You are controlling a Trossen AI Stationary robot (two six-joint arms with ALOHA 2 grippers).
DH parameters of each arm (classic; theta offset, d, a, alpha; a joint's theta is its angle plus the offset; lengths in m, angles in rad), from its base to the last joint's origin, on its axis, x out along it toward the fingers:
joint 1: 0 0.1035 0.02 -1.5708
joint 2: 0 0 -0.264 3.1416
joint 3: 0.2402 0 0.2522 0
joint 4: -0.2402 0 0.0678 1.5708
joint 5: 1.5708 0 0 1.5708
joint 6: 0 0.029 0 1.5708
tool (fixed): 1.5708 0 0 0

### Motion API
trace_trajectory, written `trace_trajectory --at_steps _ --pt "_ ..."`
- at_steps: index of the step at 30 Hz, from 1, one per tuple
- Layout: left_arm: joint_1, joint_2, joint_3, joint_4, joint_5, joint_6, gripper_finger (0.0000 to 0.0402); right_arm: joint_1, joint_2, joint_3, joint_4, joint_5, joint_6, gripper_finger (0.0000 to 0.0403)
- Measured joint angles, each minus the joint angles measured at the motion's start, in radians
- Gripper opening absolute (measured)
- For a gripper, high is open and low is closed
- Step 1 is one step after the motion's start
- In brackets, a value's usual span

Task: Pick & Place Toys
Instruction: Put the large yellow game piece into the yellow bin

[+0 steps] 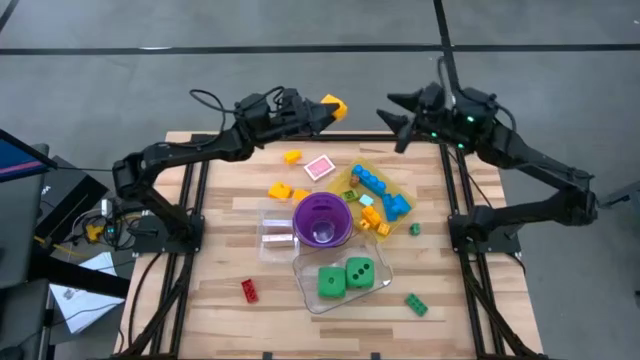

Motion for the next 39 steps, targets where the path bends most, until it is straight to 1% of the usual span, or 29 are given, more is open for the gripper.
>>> trace_trajectory --at_steps 3,7,11,19,25,34,39 --pt "-0.001 0.016 -0.001 0.052 -0.037 -0.008 0.0259 -0.001 0.070 0.056 -0.010 -0.004 -0.020 0.0246" --pt "-0.001 0.017 -0.001 0.065 -0.090 -0.008 0.0259 -0.001 0.131 0.104 -0.011 -0.034 -0.038 0.0246" --pt "-0.001 0.017 -0.001 0.093 -0.101 -0.008 0.0259 0.001 0.183 0.140 0.002 -0.052 -0.039 0.0246" --pt "-0.008 0.017 -0.001 0.093 -0.121 -0.008 0.0263 0.019 0.267 0.207 -0.001 -0.056 -0.087 0.0246" --pt "-0.008 0.017 -0.001 0.094 -0.121 -0.008 0.0262 0.036 0.300 0.239 0.003 -0.056 -0.098 0.0246" --pt "-0.014 0.017 -0.001 0.101 -0.121 -0.015 0.0262 0.034 0.304 0.237 0.002 -0.052 -0.109 0.0246" --pt "-0.033 0.017 -0.001 0.102 -0.119 -0.016 0.0262 0.034 0.342 0.236 0.007 -0.058 -0.110 0.0246"
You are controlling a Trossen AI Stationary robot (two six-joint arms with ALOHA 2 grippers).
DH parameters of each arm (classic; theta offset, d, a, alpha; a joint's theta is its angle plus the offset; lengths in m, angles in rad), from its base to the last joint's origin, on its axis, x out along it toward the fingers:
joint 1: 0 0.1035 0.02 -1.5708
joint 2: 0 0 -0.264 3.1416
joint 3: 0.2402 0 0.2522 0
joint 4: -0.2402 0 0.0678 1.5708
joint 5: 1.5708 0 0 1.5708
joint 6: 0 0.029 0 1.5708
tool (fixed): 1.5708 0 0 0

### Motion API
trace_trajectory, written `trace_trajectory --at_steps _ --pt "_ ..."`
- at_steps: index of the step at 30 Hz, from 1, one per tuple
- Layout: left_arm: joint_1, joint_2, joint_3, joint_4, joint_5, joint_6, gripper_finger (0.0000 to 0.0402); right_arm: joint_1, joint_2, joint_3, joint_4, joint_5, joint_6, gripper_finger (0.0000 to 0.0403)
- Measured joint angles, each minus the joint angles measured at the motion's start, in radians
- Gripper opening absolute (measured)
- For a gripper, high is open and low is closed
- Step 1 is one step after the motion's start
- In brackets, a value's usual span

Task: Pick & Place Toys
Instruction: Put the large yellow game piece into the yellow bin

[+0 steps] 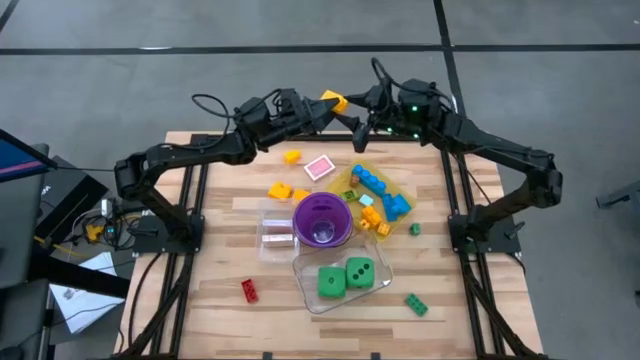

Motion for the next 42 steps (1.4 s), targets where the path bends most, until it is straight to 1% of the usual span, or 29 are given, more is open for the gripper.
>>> trace_trajectory --at_steps 7,13,17,20,23,26,30,34,37,42 --pt "-0.036 0.000 0.000 -0.001 0.005 0.000 0.0262 0.028 0.019 0.000 0.006 0.004 -0.009 0.0246" --pt "-0.046 0.000 0.000 -0.001 0.004 0.000 0.0262 0.027 0.019 0.000 0.006 0.003 -0.007 0.0240" --pt "-0.046 0.000 0.000 -0.001 0.003 -0.002 0.0262 0.034 0.019 0.000 0.004 0.004 0.002 0.0211" --pt "-0.046 0.000 0.000 -0.004 -0.001 -0.010 0.0262 0.045 0.019 0.000 -0.005 0.019 -0.003 0.0173" --pt "-0.046 0.000 0.000 -0.004 0.002 -0.014 0.0262 0.063 0.019 0.000 -0.011 0.061 -0.011 0.0131" --pt "-0.046 0.000 0.000 0.000 0.004 -0.006 0.0265 0.076 0.018 0.000 -0.010 0.084 -0.006 0.0127" --pt "-0.046 0.000 0.000 0.000 0.005 0.009 0.0278 0.088 0.018 0.002 -0.014 0.138 0.016 0.0126" --pt "-0.044 -0.001 0.000 -0.006 0.004 0.016 0.0283 0.065 0.018 0.065 -0.080 0.160 0.055 0.0126" --pt "-0.041 -0.001 0.000 -0.041 0.007 0.016 0.0283 0.030 0.013 0.124 -0.136 0.170 0.088 0.0126" --pt "-0.014 -0.001 0.000 -0.070 0.050 0.071 0.0284 -0.057 0.014 0.207 -0.348 0.160 0.147 0.0126"
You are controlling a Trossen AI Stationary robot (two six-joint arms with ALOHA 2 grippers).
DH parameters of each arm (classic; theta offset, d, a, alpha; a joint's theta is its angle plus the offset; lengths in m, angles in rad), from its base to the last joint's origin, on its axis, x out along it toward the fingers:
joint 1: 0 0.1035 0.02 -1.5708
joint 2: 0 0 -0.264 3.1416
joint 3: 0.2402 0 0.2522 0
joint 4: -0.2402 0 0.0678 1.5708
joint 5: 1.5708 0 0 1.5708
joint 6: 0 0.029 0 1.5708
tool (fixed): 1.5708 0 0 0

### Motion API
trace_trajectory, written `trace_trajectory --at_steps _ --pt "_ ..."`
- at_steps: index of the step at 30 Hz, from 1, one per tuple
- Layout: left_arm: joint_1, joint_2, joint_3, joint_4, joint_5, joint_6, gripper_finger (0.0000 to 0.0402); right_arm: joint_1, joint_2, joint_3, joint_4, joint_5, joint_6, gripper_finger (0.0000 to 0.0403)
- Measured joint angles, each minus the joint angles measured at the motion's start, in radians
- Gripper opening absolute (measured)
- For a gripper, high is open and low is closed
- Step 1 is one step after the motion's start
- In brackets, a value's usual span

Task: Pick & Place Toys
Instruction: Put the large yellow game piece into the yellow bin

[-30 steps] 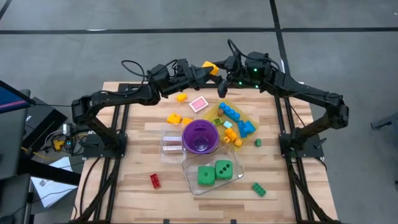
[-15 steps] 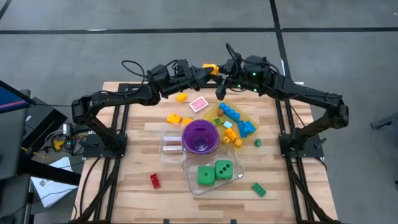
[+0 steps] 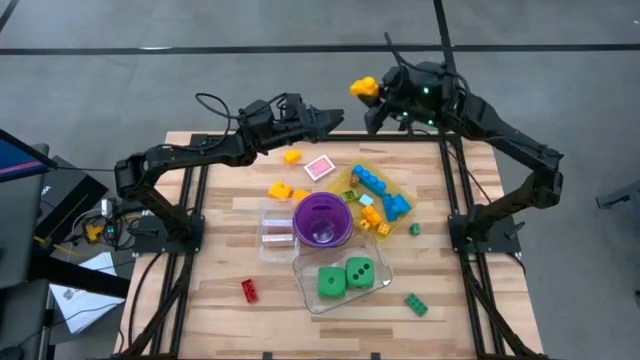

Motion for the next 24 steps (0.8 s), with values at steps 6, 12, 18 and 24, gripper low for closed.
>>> trace_trajectory --at_steps 6,12,18,24 --pt "0.053 -0.011 0.000 -0.002 0.036 0.058 0.0279 -0.063 -0.029 -0.056 -0.254 -0.090 0.040 0.0125" --pt "0.116 -0.034 -0.002 -0.022 0.083 0.100 0.0271 -0.049 -0.097 -0.218 -0.342 -0.179 0.119 0.0124" --pt "0.159 -0.054 -0.001 -0.074 0.105 0.157 0.0263 0.006 -0.210 -0.407 -0.428 -0.291 0.195 0.0124" --pt "0.195 -0.071 -0.001 -0.116 0.134 0.202 0.0257 0.106 -0.351 -0.578 -0.458 -0.440 0.200 0.0124"
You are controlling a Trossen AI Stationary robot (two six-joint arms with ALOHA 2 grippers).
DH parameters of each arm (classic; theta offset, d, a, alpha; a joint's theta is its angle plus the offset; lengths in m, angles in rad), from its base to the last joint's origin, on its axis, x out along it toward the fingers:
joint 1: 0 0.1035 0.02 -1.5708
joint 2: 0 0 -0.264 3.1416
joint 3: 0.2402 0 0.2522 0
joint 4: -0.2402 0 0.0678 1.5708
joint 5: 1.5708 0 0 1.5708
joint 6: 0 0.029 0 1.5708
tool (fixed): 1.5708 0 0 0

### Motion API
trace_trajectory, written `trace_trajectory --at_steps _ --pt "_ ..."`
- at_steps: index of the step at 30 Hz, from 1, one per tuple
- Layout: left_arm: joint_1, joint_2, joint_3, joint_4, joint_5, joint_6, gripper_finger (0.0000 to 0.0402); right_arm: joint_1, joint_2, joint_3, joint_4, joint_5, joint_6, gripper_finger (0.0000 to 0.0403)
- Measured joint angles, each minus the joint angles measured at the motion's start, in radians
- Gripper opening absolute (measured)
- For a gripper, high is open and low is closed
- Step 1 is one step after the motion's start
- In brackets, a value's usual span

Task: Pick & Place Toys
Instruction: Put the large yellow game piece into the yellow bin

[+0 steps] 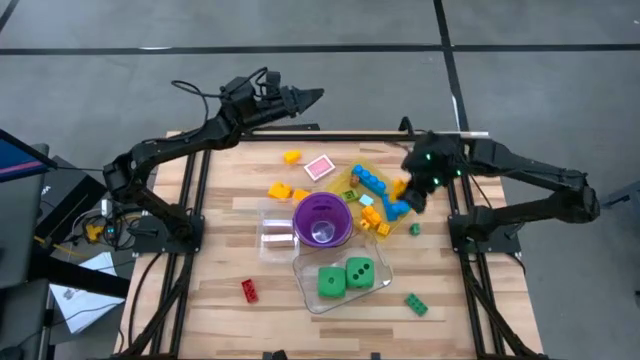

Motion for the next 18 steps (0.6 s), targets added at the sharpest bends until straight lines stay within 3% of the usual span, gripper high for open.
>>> trace_trajectory --at_steps 7,18 --pt "0.012 -0.016 0.000 -0.069 0.022 0.066 0.0255 0.161 -0.029 -0.122 0.036 -0.002 -0.074 0.0124" --pt "0.008 -0.018 0.000 -0.104 0.046 0.087 0.0241 0.287 0.198 -0.139 0.108 0.081 -0.249 0.0123"
